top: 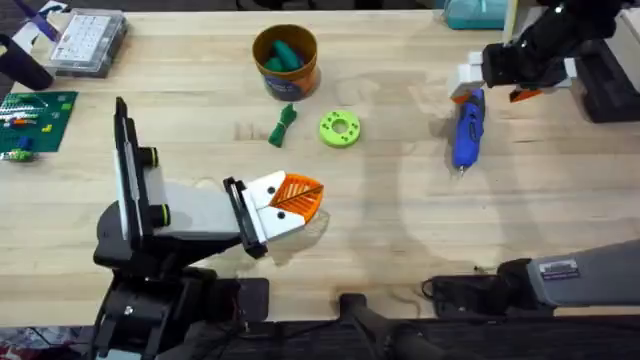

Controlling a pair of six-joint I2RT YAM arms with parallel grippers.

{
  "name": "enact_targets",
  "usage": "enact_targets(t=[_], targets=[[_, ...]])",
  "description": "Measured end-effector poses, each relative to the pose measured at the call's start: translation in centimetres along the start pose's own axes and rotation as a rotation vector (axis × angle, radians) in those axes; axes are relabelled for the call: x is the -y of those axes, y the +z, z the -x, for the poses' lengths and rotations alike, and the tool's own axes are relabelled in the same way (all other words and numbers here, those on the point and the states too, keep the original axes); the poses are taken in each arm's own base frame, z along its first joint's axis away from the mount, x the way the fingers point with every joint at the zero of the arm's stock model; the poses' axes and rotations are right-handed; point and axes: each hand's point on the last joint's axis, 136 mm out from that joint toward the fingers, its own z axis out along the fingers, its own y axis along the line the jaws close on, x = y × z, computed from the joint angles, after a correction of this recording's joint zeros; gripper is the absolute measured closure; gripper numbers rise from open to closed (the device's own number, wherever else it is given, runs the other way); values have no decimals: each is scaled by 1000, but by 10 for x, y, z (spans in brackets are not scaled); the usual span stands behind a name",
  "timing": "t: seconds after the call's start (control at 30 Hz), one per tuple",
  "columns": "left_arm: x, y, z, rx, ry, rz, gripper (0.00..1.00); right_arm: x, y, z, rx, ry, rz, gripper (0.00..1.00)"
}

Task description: Pick up the gripper from the table and insert it into the empty holder that is missing its gripper. Then pick up a screw, insert it into the mounting hole, and use the screwdriver to tighten it. Finally, clean up the table by picking up the vegetable and placing it into the bucket.

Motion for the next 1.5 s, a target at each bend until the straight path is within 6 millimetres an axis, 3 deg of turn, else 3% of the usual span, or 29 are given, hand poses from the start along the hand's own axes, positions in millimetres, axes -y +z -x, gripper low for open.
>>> enact_targets(t=[0.23,0.27,0.47,0.63,0.87,1.27,1.5], targets=[[0,0,0,0,0,0,991,5,5,9,23,59,-28,30],[0,0,0,0,0,0,991,3,18,6,-16,79,-26,30],[0,0,0,0,0,0,991,9,54,1,-110,129,-26,30],[0,0,0,0,0,0,991,15,72,-3,-158,145,-31,30],[0,0,0,0,0,0,991,7,99,-3,-195,119,-3,30],[0,0,0,0,0,3,991,4,102,2,-183,102,17,30],[0,0,0,0,0,3,991,5,103,10,-151,109,32,140]])
